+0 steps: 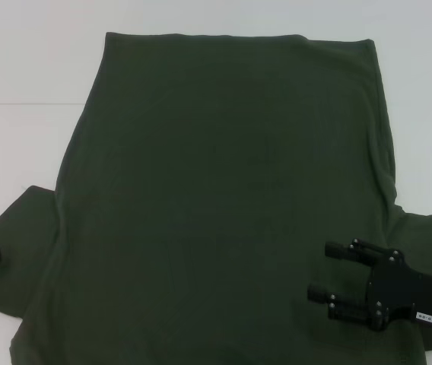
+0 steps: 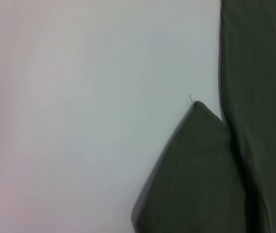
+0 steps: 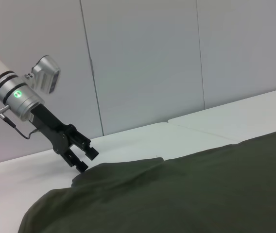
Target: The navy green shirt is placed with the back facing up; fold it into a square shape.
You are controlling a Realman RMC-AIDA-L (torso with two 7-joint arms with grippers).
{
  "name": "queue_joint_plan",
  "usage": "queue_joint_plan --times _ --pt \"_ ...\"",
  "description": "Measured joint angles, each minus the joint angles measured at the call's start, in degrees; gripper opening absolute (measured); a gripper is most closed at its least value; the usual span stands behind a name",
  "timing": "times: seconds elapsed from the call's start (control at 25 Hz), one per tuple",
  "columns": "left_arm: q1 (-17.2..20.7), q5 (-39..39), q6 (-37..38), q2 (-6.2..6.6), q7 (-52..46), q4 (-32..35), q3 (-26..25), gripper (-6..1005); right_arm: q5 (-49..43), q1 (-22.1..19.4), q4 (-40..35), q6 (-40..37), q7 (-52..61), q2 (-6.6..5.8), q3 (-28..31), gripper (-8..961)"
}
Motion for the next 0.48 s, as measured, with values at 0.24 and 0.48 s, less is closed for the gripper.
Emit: queue_joint_plan --times 0.24,0.48 --pt "-0.57 1.23 -0.64 -0.29 -0.02 -0.57 0.03 934 0.00 0.00 0.00 -0.11 0.00 0.00 0.03 817" --pt "-0.82 1.29 -0.81 -0.07 -0.08 -1.34 -0.10 933 0.00 0.00 0.00 -0.13 -0.02 0.00 0.10 817"
